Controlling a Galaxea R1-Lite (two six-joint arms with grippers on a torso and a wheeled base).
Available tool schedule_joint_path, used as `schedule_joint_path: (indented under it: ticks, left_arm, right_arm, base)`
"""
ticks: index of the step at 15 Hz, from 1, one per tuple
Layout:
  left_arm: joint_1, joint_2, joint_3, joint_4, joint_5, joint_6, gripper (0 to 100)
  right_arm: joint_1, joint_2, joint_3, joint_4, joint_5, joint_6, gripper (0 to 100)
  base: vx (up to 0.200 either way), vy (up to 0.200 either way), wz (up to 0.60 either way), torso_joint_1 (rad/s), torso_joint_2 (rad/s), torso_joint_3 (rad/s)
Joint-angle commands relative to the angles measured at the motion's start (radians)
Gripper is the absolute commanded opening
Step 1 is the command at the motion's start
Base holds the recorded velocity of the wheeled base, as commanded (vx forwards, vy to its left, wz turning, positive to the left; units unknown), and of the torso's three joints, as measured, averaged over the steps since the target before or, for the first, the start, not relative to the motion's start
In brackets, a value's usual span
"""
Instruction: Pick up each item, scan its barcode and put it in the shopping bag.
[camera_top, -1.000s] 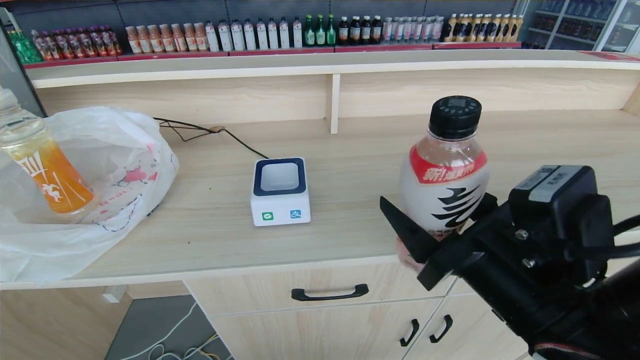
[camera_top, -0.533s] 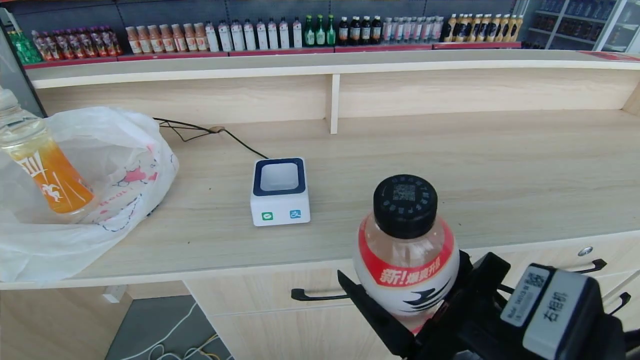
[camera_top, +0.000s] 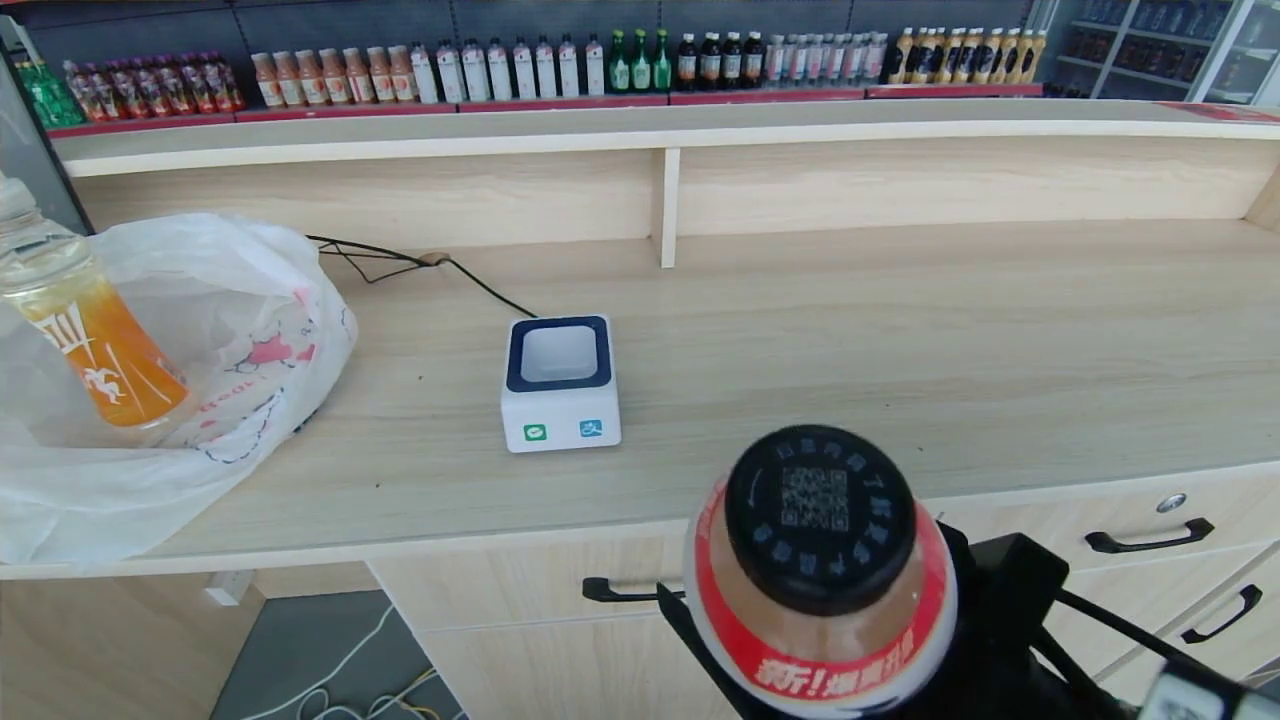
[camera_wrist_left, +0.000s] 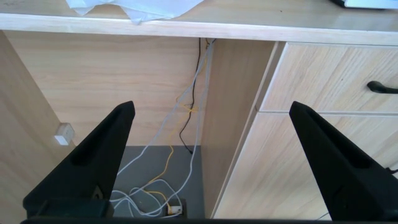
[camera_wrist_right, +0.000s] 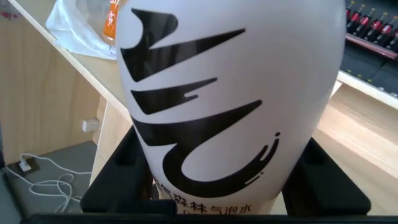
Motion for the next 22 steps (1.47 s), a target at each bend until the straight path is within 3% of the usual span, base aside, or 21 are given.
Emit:
schedule_joint_path:
  ticks: [1,4,9,12,17,18,22]
  left_arm:
    - [0.001,0.0,0.0,0.0,0.0,0.0,100]
    - [-0.001,0.0,0.0,0.0,0.0,0.0,100]
    - [0.001,0.0,0.0,0.0,0.0,0.0,100]
    - [-0.001,0.0,0.0,0.0,0.0,0.0,100]
    - [0.001,0.0,0.0,0.0,0.0,0.0,100]
    - [-0.001,0.0,0.0,0.0,0.0,0.0,100]
    - [0.001,0.0,0.0,0.0,0.0,0.0,100]
  right_arm:
    - [0.068,-0.023,0.018,0.0,0.032,-0.064,0]
    - [0.134,-0.019,0.029,0.0,0.066,-0.14,0]
    - [0.129,-0.011,0.017,0.0,0.321,-0.409,0]
    - [0.108,-0.008,0.018,0.0,0.336,-0.492,0]
    - [0.083,-0.051,-0.042,0.202,0.425,-0.596,0]
    - [0.071,-0.051,-0.042,0.199,0.425,-0.683,0]
    - [0.059,-0.053,-0.048,0.198,0.43,-0.705,0]
  base:
    - [0.0,0.0,0.0,0.0,0.0,0.0]
    - [0.0,0.0,0.0,0.0,0.0,0.0]
    - [0.0,0.0,0.0,0.0,0.0,0.0]
    - [0.0,0.0,0.0,0.0,0.0,0.0]
    - [0.0,0.0,0.0,0.0,0.0,0.0]
    - [0.0,0.0,0.0,0.0,0.0,0.0]
    - [0.0,0.0,0.0,0.0,0.0,0.0]
